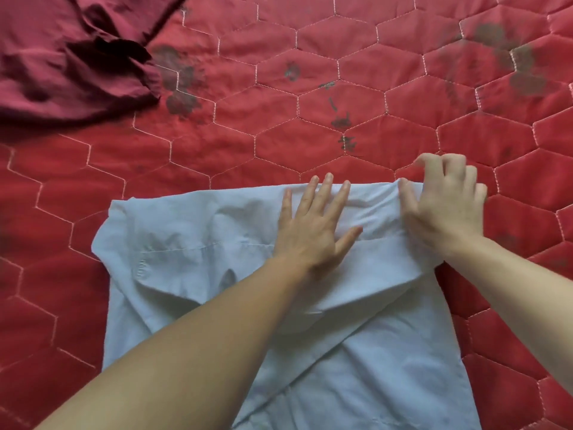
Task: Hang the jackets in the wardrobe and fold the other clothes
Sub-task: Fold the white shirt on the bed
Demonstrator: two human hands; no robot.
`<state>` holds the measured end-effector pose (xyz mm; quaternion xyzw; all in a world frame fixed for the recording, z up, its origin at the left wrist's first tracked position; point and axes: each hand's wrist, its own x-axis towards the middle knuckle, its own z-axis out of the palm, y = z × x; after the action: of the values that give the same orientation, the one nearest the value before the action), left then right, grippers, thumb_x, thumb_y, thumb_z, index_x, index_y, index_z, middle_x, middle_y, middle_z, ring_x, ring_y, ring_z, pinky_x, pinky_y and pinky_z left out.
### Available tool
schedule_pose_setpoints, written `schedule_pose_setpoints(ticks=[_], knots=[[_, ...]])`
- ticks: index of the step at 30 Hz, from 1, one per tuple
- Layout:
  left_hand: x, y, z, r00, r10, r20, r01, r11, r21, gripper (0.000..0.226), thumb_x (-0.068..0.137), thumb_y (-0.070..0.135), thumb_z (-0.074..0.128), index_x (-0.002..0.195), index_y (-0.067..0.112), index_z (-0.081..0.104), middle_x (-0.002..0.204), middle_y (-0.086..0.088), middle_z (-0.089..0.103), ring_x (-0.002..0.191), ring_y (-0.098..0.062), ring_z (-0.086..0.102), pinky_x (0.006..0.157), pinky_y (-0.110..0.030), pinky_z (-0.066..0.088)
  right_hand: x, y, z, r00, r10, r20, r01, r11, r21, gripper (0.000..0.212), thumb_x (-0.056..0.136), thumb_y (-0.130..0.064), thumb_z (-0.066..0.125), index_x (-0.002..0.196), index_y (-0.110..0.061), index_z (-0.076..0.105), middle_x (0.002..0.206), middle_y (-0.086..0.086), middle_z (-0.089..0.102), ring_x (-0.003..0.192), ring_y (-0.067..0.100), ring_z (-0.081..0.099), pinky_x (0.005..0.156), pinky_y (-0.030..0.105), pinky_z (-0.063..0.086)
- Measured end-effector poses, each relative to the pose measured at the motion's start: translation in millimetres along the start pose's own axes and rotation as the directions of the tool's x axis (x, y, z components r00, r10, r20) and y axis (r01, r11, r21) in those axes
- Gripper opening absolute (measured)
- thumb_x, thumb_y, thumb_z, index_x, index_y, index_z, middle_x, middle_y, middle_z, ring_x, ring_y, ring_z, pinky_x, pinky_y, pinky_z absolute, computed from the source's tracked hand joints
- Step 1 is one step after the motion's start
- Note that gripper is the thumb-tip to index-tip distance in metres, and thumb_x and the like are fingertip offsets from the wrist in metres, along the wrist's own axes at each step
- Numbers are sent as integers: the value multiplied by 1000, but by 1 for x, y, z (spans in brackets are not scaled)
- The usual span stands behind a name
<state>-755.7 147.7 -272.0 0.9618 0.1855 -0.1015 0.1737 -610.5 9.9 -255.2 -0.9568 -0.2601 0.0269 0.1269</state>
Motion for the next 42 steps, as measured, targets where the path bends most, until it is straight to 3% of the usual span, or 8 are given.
schedule_pose_setpoints(ticks=[6, 12, 16, 22, 27, 33, 39, 42], knots=[[-61, -125, -36, 971, -238, -34, 240, 969, 54, 65, 97, 58, 22, 154, 35, -2, 164, 3, -6, 149, -16, -9, 116, -47, -12, -59, -134, 25, 860, -495, 125, 486, 868, 99, 46, 83, -36, 55, 122, -13, 60, 126, 14, 55, 114, 37, 51, 92, 48, 39], [-122, -229, -54, 858, -493, -144, 479, 870, -118, 58, 97, 41, 39, 150, 18, 29, 158, -6, 24, 147, -25, 15, 117, -43, 14, -83, -235, 58, 766, -544, 342, 551, 830, 86, 46, 90, -41, 50, 132, -22, 49, 143, 7, 43, 130, 31, 39, 102, 46, 29], [-123, -249, -60, 738, -617, -274, 464, 759, -457, 35, 92, 28, 58, 120, 10, 61, 122, -9, 60, 117, -27, 51, 99, -30, 33, -82, -279, 70, 756, -584, 296, 587, 805, 88, 35, 89, -46, 44, 111, -20, 56, 119, 4, 53, 109, 30, 50, 91, 43, 33], [-116, -256, -73, 574, -819, -19, 406, 305, -861, 15, 84, 15, 60, 86, 19, 74, 79, 11, 68, 80, -10, 62, 79, -27, 50, -92, -321, 87, 718, -560, 414, 590, 805, 65, 67, 69, -74, 56, 113, -25, 45, 108, -1, 49, 99, 24, 50, 75, 40, 40], [-127, -268, -74, 592, -786, 179, 521, 203, -829, 24, 77, 19, 69, 100, 11, 69, 91, 3, 64, 83, -14, 60, 78, -32, 51, -95, -328, 92, 761, -575, 302, 581, 810, 78, 18, 86, -36, 50, 86, -20, 44, 90, 3, 57, 82, 32, 56, 61, 35, 29], [-129, -267, -96, 567, -661, 492, 563, -126, -817, 16, 78, 22, 73, 92, 14, 70, 72, 3, 54, 59, -11, 46, 57, -24, 40, -80, -310, 77, 912, -305, 274, 115, 832, 543, 21, 83, -31, 44, 72, -13, 45, 62, -1, 52, 61, 18, 47, 59, 39, 39], [-136, -242, -84, 715, -637, -287, 322, 665, -674, 12, 73, 11, 69, 74, 20, 60, 60, 10, 48, 60, -13, 48, 61, -25, 42, -72, -311, 67, 953, -207, 219, 10, 747, 664, 28, 89, -30, 41, 67, -13, 38, 59, -6, 39, 57, 8, 35, 55, 25, 29], [-131, -232, -70, 846, -467, -258, 296, 813, -502, 9, 80, 17, 66, 79, 20, 57, 77, 3, 53, 77, -27, 56, 68, -35, 44, -77, -315, 62, 944, -276, 182, 77, 718, 692, 25, 88, -26, 41, 70, -9, 40, 61, -5, 40, 59, 9, 35, 56, 26, 30]])
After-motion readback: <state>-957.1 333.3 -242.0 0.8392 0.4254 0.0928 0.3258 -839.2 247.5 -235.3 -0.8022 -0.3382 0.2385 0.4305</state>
